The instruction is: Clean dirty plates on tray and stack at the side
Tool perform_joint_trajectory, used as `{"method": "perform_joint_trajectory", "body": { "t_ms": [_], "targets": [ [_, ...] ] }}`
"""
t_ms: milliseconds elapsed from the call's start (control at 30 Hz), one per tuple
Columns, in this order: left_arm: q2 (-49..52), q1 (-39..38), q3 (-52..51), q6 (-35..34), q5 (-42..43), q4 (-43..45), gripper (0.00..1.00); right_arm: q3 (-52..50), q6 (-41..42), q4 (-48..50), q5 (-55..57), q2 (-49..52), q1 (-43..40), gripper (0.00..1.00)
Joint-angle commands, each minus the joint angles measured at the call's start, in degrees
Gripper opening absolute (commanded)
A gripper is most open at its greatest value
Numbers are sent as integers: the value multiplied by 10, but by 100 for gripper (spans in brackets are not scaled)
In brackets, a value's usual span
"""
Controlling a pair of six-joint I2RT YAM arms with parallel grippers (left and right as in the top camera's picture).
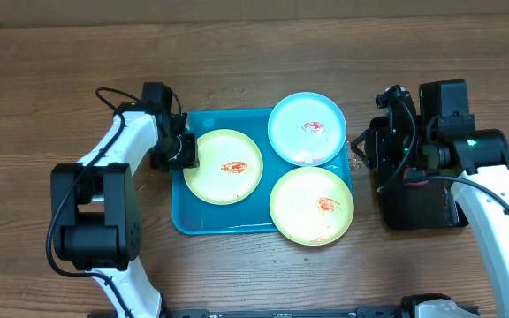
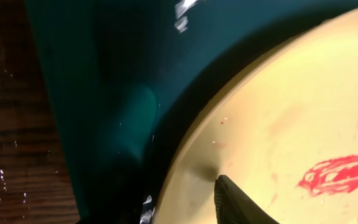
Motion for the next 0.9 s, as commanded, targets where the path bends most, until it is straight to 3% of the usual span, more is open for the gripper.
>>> {"method": "perform_joint_trajectory", "body": {
  "t_ms": [0, 100, 133, 267, 433, 633, 867],
  "targets": [
    [13, -7, 8, -7, -10, 5, 30, 12, 1, 3, 5, -3, 4, 41],
    [13, -8, 8, -7, -32, 4, 8, 12, 95, 6, 64, -3, 4, 32],
    [13, -8, 8, -7, -38, 3, 4, 12, 137, 5, 98, -3, 4, 27],
    [13, -8, 8, -7, -49, 0, 4, 23, 212, -7, 171, -3, -1, 20],
    [13, -8, 8, -7, -49, 0, 4, 60, 204, -56, 216, 4, -54, 20],
    [13, -8, 8, 10, -49, 0, 4, 70, 126, -93, 221, 66, -150, 20],
    [13, -8, 8, 46, -49, 0, 4, 70, 55, -92, 204, 198, -158, 16]
  ]
}}
